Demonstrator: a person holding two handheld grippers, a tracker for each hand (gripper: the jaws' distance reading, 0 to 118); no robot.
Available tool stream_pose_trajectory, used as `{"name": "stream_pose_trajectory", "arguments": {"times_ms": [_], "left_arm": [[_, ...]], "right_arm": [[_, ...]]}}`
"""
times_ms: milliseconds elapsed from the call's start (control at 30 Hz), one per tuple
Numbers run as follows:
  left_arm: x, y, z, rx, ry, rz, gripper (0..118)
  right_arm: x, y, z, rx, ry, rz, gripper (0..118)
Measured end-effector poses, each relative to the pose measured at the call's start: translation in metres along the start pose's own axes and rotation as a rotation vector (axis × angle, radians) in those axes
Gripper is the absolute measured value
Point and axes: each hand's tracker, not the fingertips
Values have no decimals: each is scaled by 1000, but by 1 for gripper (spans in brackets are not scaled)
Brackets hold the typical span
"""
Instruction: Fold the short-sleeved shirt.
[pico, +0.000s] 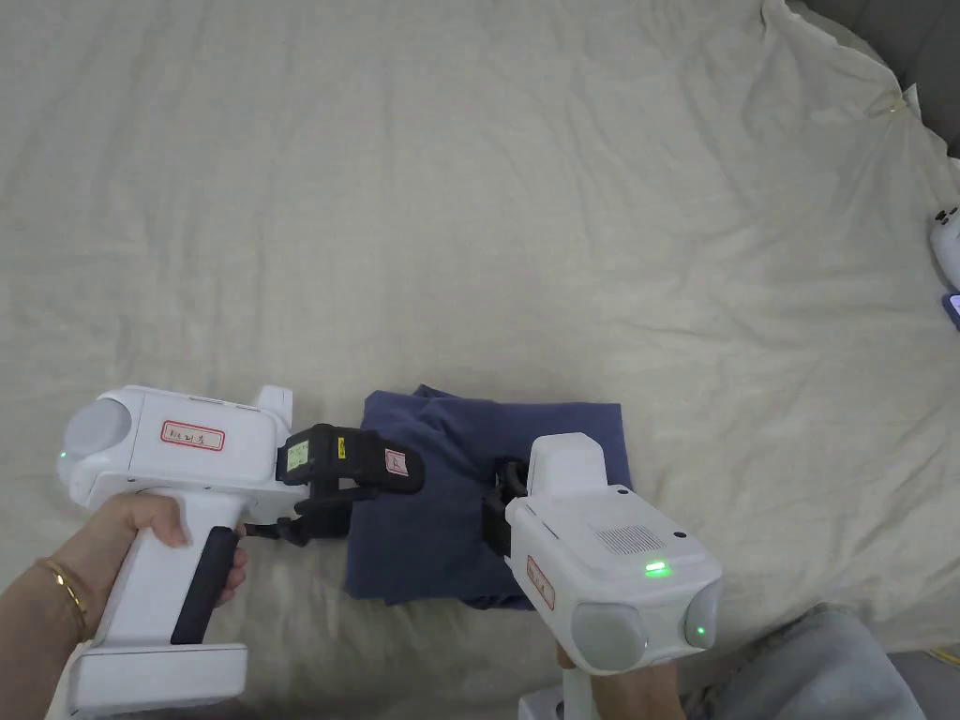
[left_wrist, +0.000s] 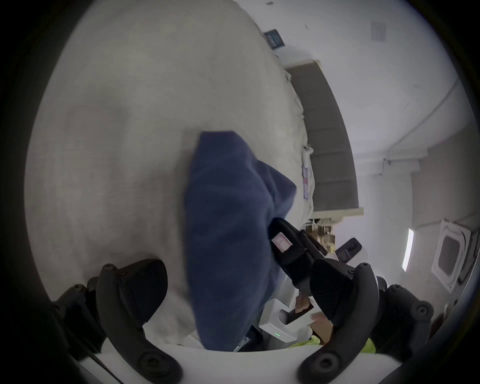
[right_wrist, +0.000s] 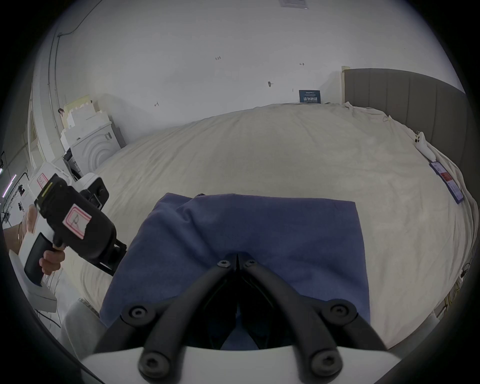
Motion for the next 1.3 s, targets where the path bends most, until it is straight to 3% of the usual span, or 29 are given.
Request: {"name": "stream_pose_trajectory", "arguments": {"times_ms": [100, 267, 300, 367, 400, 467, 667, 800, 1167, 1300], "left_arm": [[2, 2, -15, -3, -42, 17, 114], [17, -2, -35, 34, -18, -67, 109], [19, -2, -36, 32, 5, -90, 92], [23, -1, -40, 49, 155, -89, 33], [19, 0, -44, 31, 192, -63, 31], [21, -2, -39, 52, 118, -24, 30], [49, 0, -35, 43, 280, -61, 27], [64, 4, -16, 37, 379, -83, 25], [13, 14, 171, 186, 766, 11, 25], [-18, 17, 242, 247, 934, 89, 25]], "right_arm": [[0, 0, -1, -1, 2, -3, 0], [1, 2, -2, -5, 8, -2, 0], [2, 1, -2, -6, 9, -4, 0], [3, 3, -2, -7, 9, -4, 0], [5, 4, -2, -6, 11, -7, 0], [6, 7, -2, -14, 17, -13, 0], [21, 37, 27, 78, 30, -49, 0], [36, 74, 63, 208, 14, -13, 0], [72, 140, 122, 345, -93, 133, 0], [74, 140, 127, 323, -140, 136, 0]]}}
